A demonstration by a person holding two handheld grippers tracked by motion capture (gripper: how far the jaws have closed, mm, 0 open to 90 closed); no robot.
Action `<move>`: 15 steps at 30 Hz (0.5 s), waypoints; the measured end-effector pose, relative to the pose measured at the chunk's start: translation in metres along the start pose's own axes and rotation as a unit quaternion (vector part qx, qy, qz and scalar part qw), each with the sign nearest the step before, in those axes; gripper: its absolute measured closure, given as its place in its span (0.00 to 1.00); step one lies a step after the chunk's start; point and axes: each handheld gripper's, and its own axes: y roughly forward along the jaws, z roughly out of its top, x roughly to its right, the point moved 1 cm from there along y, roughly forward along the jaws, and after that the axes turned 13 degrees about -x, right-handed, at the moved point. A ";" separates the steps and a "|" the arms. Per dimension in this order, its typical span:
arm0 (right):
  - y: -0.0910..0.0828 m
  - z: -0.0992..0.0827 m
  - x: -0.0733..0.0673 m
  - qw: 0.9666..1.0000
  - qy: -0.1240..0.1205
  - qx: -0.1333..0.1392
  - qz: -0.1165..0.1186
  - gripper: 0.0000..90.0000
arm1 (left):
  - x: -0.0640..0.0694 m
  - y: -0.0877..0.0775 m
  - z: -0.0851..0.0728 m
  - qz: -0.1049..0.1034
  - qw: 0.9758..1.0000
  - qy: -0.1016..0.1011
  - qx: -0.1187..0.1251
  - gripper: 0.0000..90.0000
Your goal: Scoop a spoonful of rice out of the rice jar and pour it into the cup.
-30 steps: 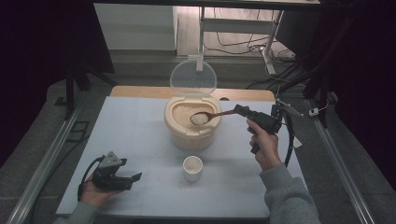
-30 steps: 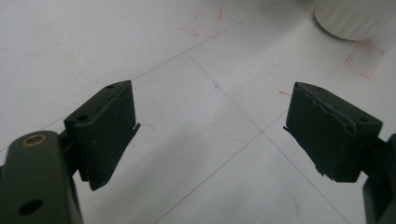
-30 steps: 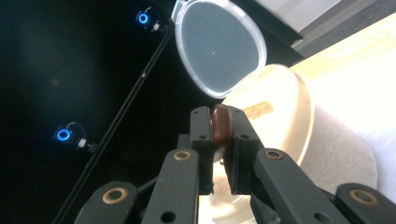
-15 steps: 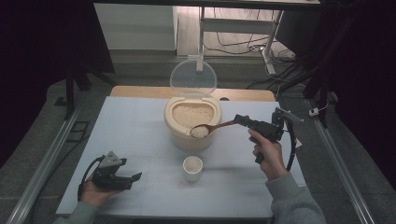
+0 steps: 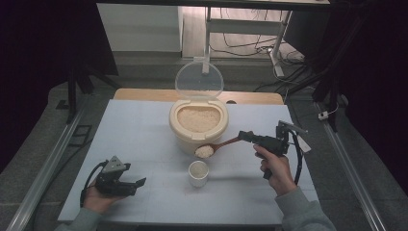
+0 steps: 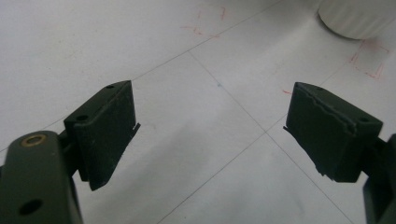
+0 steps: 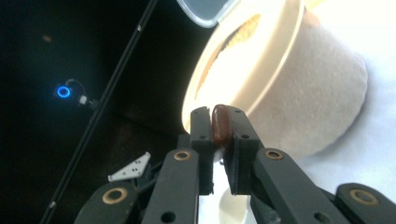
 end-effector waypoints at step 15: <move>0.012 -0.007 0.008 0.998 -0.005 -0.039 -0.043 0.92 | 0.000 0.000 0.000 -0.001 1.000 0.001 0.000 0.17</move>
